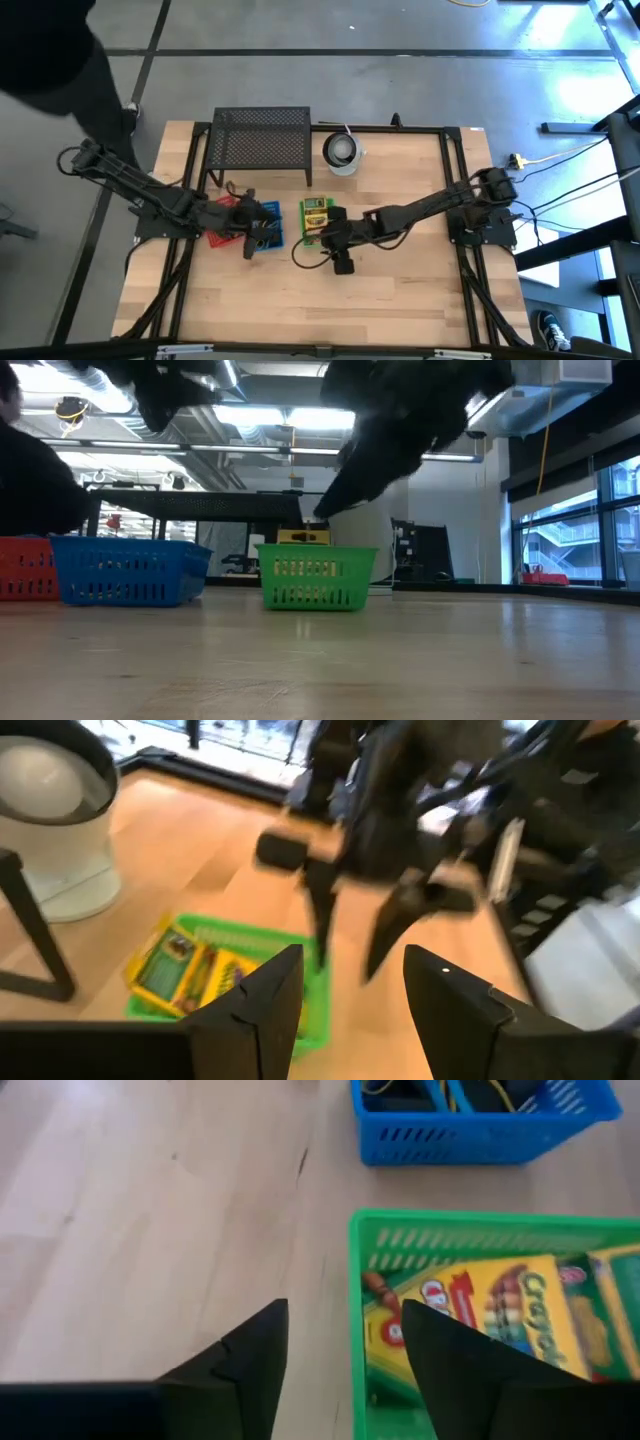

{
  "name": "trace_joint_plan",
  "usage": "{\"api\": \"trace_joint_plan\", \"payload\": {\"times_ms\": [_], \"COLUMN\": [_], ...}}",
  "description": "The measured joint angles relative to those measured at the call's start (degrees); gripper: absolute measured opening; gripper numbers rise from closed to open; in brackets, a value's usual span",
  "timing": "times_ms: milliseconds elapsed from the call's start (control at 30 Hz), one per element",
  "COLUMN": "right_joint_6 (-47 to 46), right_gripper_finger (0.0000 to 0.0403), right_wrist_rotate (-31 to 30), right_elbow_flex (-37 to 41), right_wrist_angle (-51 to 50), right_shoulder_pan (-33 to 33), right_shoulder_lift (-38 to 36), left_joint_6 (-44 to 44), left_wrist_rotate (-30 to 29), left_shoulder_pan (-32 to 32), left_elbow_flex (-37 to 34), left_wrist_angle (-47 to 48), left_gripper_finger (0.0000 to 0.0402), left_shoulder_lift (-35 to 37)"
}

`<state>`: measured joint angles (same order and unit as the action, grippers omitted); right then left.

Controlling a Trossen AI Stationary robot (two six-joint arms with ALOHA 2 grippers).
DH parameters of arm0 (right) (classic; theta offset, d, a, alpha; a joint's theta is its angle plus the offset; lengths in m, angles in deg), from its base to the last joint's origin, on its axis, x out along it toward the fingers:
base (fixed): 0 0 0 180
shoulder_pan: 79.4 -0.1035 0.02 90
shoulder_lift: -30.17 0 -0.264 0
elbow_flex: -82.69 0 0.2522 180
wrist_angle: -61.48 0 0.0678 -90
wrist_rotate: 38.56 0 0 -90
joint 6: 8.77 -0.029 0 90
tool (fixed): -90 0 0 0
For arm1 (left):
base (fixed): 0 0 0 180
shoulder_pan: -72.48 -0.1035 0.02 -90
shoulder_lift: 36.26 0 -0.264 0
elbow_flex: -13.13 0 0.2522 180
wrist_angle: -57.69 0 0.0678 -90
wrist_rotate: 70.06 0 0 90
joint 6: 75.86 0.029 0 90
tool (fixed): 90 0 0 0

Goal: Pick & Place Office Desk Supplies
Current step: Put the green bin with crayon boxes on the shelf

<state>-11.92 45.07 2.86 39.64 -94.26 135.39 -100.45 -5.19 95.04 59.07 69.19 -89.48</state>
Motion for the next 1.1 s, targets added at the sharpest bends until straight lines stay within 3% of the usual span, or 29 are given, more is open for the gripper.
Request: {"api": "trace_joint_plan", "payload": {"times_ms": [267, 533, 833, 1100], "right_joint_6": [-7.1, -11.5, -14.7, -15.7], "right_gripper_finger": [0.0201, 0.0201, 0.0201, 0.0201], "right_wrist_rotate": [-0.1, -8.0, -10.8, -11.2], "right_elbow_flex": [0.0, 0.0, 0.1, 0.1], "right_wrist_angle": [-17.5, -26.8, -29.2, -29.5], "right_shoulder_pan": [-2.0, -8.6, -11.9, -12.0], "right_shoulder_lift": [-9.8, -14.4, -13.7, -13.7], "left_joint_6": [1.4, 1.1, 19.4, 16.6], "left_wrist_rotate": [-2.0, -0.4, 2.2, 3.4], "left_shoulder_pan": [0.0, -0.8, -1.0, -3.2], "left_elbow_flex": [0.0, 0.8, 12.2, 22.8], "left_wrist_angle": [-5.2, -14.9, -13.8, -2.5], "left_gripper_finger": [0.0171, 0.0223, 0.0251, 0.0251], "left_shoulder_lift": [-11.7, -23.4, -38.6, -47.8]}}
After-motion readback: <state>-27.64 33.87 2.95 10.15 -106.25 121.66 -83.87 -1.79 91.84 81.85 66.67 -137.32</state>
